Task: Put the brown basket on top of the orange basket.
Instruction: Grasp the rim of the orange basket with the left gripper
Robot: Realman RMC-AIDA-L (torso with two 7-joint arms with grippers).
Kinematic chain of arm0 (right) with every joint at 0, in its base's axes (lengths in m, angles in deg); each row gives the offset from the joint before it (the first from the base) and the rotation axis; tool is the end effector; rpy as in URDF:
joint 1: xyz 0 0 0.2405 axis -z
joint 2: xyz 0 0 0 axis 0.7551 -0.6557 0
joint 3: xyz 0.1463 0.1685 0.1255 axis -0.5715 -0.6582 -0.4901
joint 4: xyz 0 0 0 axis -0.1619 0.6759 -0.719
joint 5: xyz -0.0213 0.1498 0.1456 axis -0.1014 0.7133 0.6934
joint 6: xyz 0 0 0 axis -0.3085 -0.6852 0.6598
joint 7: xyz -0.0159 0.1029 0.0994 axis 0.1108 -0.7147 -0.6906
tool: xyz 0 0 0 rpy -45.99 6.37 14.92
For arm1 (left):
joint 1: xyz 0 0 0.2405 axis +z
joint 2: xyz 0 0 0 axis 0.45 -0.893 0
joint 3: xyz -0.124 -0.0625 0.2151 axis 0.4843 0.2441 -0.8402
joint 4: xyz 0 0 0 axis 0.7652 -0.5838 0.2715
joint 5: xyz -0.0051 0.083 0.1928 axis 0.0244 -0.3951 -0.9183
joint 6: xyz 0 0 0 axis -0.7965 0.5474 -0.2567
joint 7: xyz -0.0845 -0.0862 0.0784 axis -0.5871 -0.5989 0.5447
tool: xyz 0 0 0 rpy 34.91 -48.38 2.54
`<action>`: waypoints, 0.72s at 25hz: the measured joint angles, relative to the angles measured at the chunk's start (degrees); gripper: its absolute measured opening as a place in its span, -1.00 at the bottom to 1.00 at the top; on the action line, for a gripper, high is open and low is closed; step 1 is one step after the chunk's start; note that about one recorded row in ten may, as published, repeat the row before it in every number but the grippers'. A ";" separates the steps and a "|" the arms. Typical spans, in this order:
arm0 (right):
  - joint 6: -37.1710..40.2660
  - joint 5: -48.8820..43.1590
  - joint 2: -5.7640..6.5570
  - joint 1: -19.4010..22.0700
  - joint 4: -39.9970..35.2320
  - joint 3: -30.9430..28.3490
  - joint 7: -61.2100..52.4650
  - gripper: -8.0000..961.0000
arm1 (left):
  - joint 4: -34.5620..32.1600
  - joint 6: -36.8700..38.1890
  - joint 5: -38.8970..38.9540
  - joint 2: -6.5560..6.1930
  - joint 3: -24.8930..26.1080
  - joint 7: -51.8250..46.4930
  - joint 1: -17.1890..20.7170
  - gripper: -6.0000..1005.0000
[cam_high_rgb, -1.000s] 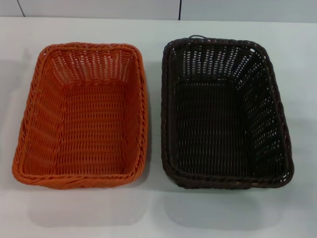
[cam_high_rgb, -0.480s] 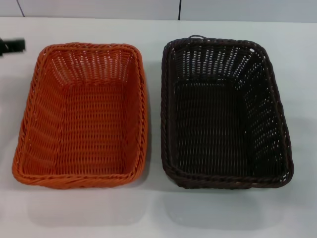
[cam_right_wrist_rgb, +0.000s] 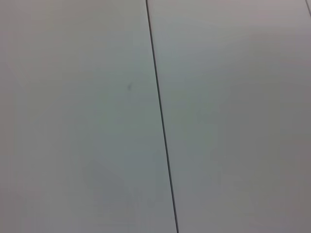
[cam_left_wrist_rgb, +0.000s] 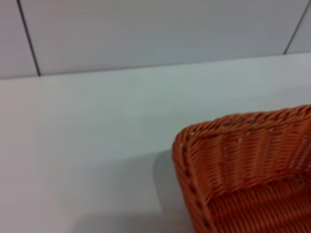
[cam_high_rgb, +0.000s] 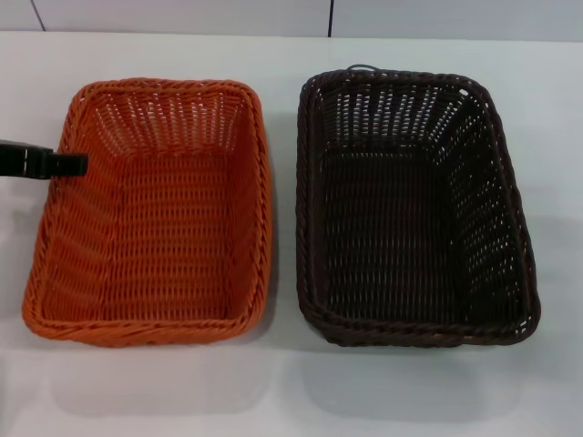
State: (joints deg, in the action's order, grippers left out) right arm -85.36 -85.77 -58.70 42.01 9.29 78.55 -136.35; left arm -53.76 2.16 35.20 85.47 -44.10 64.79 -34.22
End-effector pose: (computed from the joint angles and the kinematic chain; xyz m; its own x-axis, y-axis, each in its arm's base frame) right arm 0.3232 0.2523 0.0187 0.6624 0.3245 -0.6752 -0.7483 0.2458 -0.6161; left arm -0.2478 0.3163 0.0905 0.5728 0.7370 0.3588 0.7190 -0.2417 -0.6516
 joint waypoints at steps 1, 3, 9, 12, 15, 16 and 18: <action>0.00 0.00 0.00 -0.02 0.01 0.00 0.00 0.64 | 0.57 0.17 -0.39 0.01 -0.10 -0.14 -0.10 0.65; 0.00 0.00 0.00 -0.02 0.04 0.00 0.00 0.64 | 1.95 0.25 -0.90 0.02 -0.22 -0.37 -0.54 0.64; -0.02 0.00 0.00 0.17 0.14 0.00 0.00 0.64 | 4.83 0.89 -0.95 0.09 -1.36 -0.74 -1.23 0.64; -0.03 0.00 0.00 0.24 0.18 0.00 0.00 0.64 | 7.45 1.46 -1.17 -0.01 -1.70 -1.07 -2.21 0.64; -0.03 -0.05 0.00 0.25 0.19 0.00 0.00 0.64 | 9.19 1.66 -1.78 0.00 -1.77 -1.27 -3.13 0.64; -0.03 -0.07 0.00 0.25 0.19 0.00 0.00 0.64 | 9.28 1.69 -1.83 0.00 -1.78 -1.35 -3.19 0.64; -0.02 -0.09 0.00 0.26 0.19 0.00 0.00 0.64 | 9.59 1.75 -1.93 -0.09 -1.79 -1.45 -3.28 0.64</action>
State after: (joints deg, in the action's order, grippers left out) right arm -85.38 -85.86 -58.70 42.27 9.48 78.55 -136.35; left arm -44.18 3.91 33.27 85.38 -45.89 63.34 -37.50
